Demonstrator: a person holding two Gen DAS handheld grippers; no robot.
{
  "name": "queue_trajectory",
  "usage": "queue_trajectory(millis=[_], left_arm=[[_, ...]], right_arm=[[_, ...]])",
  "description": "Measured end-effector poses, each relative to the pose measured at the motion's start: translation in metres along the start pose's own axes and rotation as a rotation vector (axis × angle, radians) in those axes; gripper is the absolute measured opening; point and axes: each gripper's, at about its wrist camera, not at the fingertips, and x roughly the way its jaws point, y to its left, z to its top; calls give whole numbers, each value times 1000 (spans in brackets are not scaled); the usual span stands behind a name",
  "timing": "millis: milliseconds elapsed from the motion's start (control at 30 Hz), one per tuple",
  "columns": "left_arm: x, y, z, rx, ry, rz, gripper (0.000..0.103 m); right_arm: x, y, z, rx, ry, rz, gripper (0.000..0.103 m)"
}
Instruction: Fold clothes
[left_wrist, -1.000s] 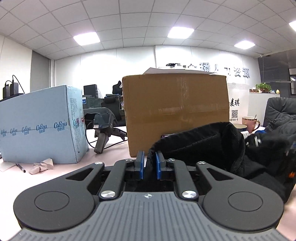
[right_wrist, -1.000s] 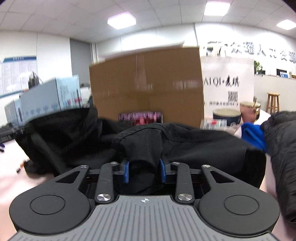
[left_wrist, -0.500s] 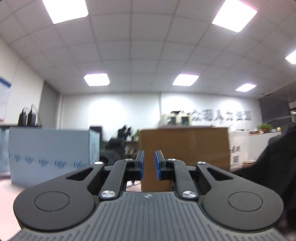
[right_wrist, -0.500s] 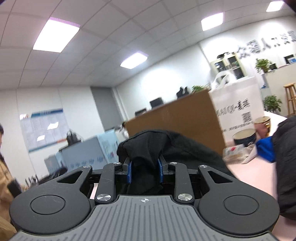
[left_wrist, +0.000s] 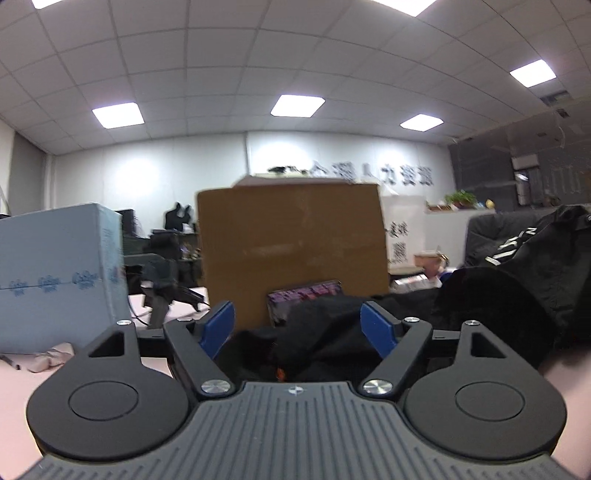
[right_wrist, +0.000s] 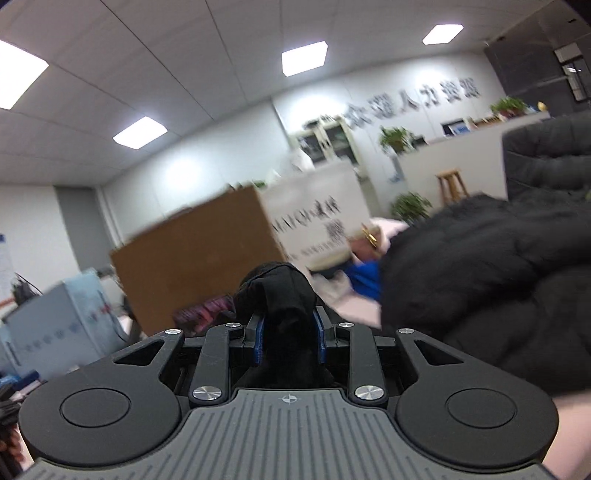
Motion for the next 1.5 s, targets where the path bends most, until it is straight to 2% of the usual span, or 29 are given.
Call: queue_trajectory(millis=[33, 100, 133, 167, 233, 267, 333, 533, 600, 633, 667, 767, 1000, 1067, 1233, 1300, 1367, 1400, 1433, 1467, 1500], left_arm=[[5, 1, -1, 1, 14, 10, 77], [11, 1, -2, -6, 43, 22, 79], [12, 4, -2, -8, 55, 21, 80], [12, 10, -2, -7, 62, 16, 80], [13, 13, -2, 1, 75, -2, 81], [13, 10, -2, 9, 87, -17, 82], [13, 2, -2, 30, 119, -45, 82], [25, -18, -7, 117, 205, -66, 82], [27, -21, -7, 126, 211, -70, 82], [27, -21, -7, 127, 213, -65, 82], [27, -21, -7, 125, 215, -56, 82], [28, -16, -6, 97, 219, -6, 82], [32, -8, -3, 28, 205, 68, 82], [32, -7, -2, 15, 201, 76, 83], [30, -2, 1, -25, 180, 111, 83], [29, 2, 3, -52, 166, 134, 83], [28, 6, 4, -78, 155, 155, 83], [28, 8, 4, -84, 156, 160, 83], [29, 9, 4, -85, 158, 163, 84], [29, 9, 4, -84, 161, 167, 84], [30, 10, 3, -82, 164, 170, 84]], right_arm=[[3, -2, -6, -24, 19, -32, 27], [8, -5, -14, -51, 35, -124, 48], [10, -7, -16, -47, 35, -156, 63], [10, -10, -17, -26, 28, -164, 70], [10, -17, -16, 30, 19, -120, 74], [11, -20, -15, 51, 22, -85, 81], [16, -22, -14, 81, 40, -32, 85], [27, -18, -19, 208, 57, 141, 84], [31, -15, -19, 217, 40, 136, 70], [33, -13, -19, 213, 32, 138, 48], [35, -10, -18, 207, 25, 147, 35], [37, 2, -18, 183, 5, 234, 26], [57, 59, -27, 141, 52, 628, 24], [70, 81, -35, 153, 112, 745, 24], [96, 140, -58, 96, 311, 961, 24], [100, 156, -66, 55, 374, 1036, 24], [103, 171, -72, 16, 438, 1102, 30], [105, 173, -72, 10, 453, 1105, 32], [107, 171, -70, 15, 450, 1100, 37], [107, 168, -67, 24, 435, 1094, 42], [105, 163, -63, 30, 410, 1079, 43]])
